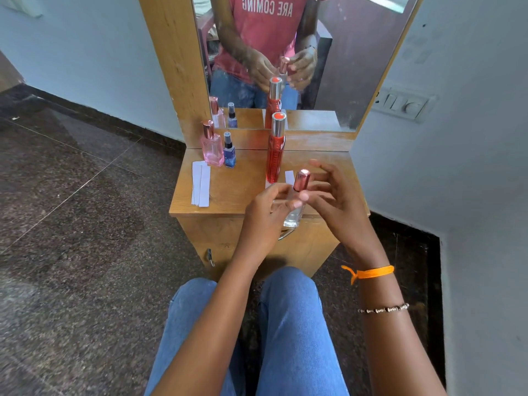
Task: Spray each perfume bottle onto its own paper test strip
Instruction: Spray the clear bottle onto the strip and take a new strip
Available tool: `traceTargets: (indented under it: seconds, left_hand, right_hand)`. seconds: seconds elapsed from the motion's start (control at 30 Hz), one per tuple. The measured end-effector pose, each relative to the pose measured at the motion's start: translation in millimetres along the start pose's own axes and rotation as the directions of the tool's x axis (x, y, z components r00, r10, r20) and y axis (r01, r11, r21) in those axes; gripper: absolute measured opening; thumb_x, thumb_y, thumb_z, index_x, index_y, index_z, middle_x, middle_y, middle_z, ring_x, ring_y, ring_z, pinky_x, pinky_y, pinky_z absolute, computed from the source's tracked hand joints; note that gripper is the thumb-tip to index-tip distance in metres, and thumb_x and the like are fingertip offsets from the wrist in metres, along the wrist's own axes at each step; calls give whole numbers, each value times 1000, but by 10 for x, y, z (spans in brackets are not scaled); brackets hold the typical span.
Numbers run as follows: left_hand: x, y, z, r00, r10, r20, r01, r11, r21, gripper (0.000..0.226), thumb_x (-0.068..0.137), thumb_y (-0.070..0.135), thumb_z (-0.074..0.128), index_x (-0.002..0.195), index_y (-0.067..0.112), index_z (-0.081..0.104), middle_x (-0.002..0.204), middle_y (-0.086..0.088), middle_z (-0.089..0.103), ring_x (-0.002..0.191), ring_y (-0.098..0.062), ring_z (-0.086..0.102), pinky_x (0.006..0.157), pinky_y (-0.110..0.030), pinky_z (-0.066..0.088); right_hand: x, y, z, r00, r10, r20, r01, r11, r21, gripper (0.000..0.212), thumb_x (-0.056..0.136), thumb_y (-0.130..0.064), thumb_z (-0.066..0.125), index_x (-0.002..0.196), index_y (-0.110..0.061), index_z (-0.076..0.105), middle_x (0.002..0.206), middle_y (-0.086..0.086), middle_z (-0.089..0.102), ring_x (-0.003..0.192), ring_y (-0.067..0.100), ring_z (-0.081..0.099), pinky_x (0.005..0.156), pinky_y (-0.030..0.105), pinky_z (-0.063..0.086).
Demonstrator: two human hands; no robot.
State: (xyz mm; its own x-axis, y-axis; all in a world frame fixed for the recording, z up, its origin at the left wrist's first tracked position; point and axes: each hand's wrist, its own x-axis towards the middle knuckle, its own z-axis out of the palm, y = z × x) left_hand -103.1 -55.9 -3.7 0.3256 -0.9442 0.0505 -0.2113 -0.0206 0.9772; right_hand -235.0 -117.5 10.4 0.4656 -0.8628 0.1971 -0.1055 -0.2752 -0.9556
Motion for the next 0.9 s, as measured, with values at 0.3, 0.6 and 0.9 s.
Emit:
traceTargets:
  seconds: [0.3,0.6,0.9]
  left_hand:
    - [39,41,38,999,-31,-23,30,999,-25,35,85,19,65,118,14,60,115,0,54,108,-13,56,92,-38,50]
    - [70,-68,-100,987,-110,-115,109,994,-22,27,89,8,56,109,25,64,108,5,62,99,-8,57,85,-19,46]
    - [113,-159,-227,978,-122,-169,118,992,-34,24,89,4,54,102,19,68,111,2,65,94,5,57,74,2,41]
  right_hand:
    - [-126,224,169,998,61,-9,-62,997,-45,29,82,-3,68,106,-16,58,97,-5,68,92,7,64,78,14,49]
    - [426,392,89,981,-36,-189,-4,978,-208,25,81,0,67,95,-17,56,94,2,68,92,14,65,77,20,51]
    - [812,577,227,982,-8,-186,-43,964,-264,24,83,1,63,106,-6,61,99,3,70,93,12,66,86,30,54]
